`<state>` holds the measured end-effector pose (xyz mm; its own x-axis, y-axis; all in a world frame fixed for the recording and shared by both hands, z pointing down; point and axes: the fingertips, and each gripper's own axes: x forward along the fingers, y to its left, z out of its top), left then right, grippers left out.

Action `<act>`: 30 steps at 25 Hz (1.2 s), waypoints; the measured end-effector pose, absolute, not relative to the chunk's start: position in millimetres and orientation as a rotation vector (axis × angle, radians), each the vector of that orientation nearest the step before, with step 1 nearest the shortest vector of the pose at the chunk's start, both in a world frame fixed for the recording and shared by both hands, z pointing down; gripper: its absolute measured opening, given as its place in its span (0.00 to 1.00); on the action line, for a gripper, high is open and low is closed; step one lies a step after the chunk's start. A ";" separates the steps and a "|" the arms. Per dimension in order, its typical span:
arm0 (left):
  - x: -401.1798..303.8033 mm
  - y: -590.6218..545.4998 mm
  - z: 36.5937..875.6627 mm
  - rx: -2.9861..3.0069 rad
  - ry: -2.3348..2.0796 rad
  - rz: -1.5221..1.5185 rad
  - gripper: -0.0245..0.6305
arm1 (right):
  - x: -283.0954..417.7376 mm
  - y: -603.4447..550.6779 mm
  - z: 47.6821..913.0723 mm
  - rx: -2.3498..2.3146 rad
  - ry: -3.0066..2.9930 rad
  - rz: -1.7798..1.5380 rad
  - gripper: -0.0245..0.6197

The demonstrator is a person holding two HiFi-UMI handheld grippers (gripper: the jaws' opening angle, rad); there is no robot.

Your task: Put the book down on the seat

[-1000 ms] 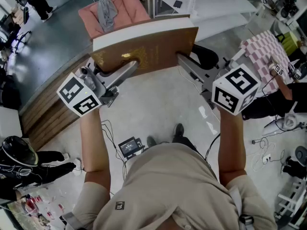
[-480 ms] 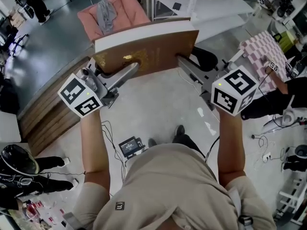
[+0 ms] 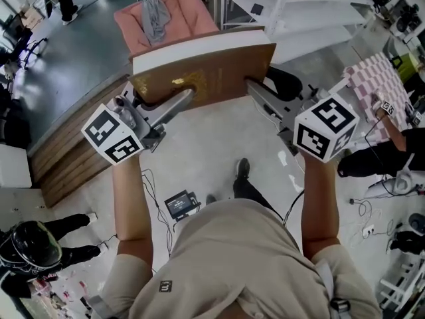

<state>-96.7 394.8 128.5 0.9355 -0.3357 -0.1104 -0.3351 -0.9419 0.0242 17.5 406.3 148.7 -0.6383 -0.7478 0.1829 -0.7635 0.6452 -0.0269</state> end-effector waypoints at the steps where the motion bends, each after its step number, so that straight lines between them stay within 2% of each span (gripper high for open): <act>1: -94.1 387.4 129.9 3.080 -0.552 -0.171 0.45 | 20.2 397.5 150.7 1.236 -2.718 0.160 0.29; 17: -34.8 229.5 140.8 2.980 -0.791 -0.116 0.45 | 79.8 222.3 164.7 1.006 -2.804 0.230 0.28; 30: -26.5 210.7 155.2 2.966 -0.867 -0.130 0.46 | 87.4 197.4 177.8 0.940 -2.839 0.207 0.28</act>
